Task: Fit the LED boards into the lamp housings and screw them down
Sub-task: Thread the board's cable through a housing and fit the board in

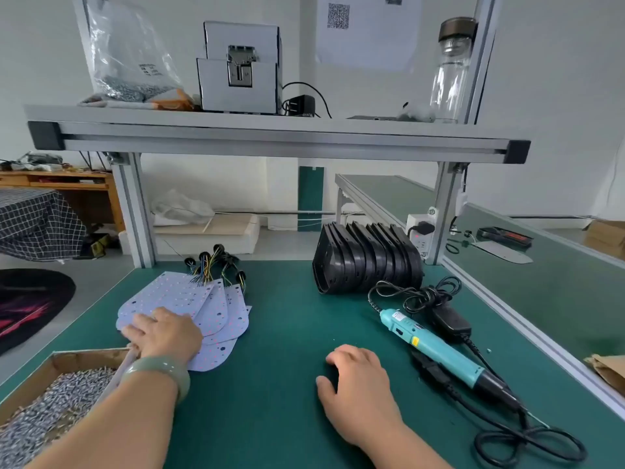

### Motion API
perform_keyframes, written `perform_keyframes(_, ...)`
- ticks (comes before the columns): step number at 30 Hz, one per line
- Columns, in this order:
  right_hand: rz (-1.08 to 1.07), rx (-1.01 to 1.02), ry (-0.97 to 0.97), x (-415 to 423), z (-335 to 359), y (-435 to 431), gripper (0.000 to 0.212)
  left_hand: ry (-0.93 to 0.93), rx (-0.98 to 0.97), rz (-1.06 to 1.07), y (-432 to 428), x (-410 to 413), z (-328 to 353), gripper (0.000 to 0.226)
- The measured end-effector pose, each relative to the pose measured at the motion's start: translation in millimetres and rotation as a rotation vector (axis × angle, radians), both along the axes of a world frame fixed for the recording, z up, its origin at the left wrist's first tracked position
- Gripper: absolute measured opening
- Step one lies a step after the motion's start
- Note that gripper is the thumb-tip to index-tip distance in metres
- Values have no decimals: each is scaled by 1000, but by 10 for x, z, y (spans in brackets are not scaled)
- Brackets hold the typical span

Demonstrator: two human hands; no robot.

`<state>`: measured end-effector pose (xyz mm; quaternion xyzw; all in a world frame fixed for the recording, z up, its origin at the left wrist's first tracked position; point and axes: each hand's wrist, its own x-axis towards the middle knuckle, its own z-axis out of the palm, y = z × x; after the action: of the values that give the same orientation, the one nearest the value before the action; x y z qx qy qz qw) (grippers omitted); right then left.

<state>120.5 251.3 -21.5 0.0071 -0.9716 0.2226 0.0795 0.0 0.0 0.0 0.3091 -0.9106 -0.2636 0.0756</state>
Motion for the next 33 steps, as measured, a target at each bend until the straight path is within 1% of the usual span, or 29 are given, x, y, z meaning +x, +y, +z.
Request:
perform_keyframes(1, 0, -2, -5, -18, -11, 7, 40, -8, 4, 48, -35, -21, 29, 51)
perform_keyframes(3, -7, 6, 5, -48, -32, 15, 39, -33, -6, 78, -98, -110, 69, 52)
perform_keyframes(5, -12, 6, 7, -55, -41, 10, 37, -67, 44, 96, -109, -184, 127, 56)
perform_keyframes(7, -14, 15, 9, -52, -46, 2, 37, -162, 9, 107, -127, -225, 138, 71)
perform_keyframes(9, -22, 13, 15, -56, -51, 1, 37, -212, -51, 98, -227, -267, 183, 83)
perform_keyframes(10, -23, 14, 12, -52, -47, -2, 36, -232, -82, 79, -289, -276, 207, 83)
perform_keyframes(12, -27, 13, 13, -53, -48, -13, 35, -315, -222, -56, -357, -274, 268, 74)
perform_keyframes(13, -28, 18, 15, -55, -50, -17, 35, -333, -253, -118, -357, -267, 311, 68)
perform_keyframes(14, -30, 20, 14, -54, -44, -20, 35, -290, -233, -140, -337, -257, 342, 61)
perform_keyframes(16, -33, 18, 15, -55, -41, -20, 36, -162, -68, -100, -291, -249, 399, 39)
perform_keyframes(17, -34, 19, 19, -53, -40, -18, 36, -94, 15, -71, -277, -246, 429, 31)
perform_keyframes(20, -31, 12, 24, -56, -67, -4, 37, 193, 333, -40, -234, -255, 471, 30)
perform_keyframes(21, -30, 12, 25, -55, -70, -5, 37, 290, 450, -47, -183, -195, 497, 26)
perform_keyframes(22, -27, 12, 24, -54, -72, -3, 37, 368, 575, -44, -122, -111, 521, 22)
perform_keyframes(24, -17, 14, 29, -46, -76, 5, 37, 453, 837, -42, 35, 104, 561, 25)
perform_keyframes(27, -30, -45, 26, -54, -42, 11, 39, 528, 1185, -142, 252, 485, 582, 25)
perform_keyframes(28, -56, -108, 30, -78, 1, 14, 40, 528, 1281, -208, 318, 608, 574, 20)
perform_keyframes(29, -84, -187, 42, -116, 69, 20, 40, 506, 1335, -281, 373, 715, 550, 17)
perform_keyframes(30, -106, -255, 75, -175, 154, 30, 41, 482, 1350, -347, 417, 804, 516, 18)
perform_keyframes(31, -104, -271, 129, -251, 251, 45, 41, 464, 1347, -398, 441, 869, 476, 22)
perform_keyframes(32, -79, -219, 193, -348, 353, 60, 42, 448, 1338, -446, 454, 920, 451, 25)
perform_keyframes(33, -37, -118, 255, -463, 452, 84, 45, 436, 1321, -486, 448, 940, 427, 27)
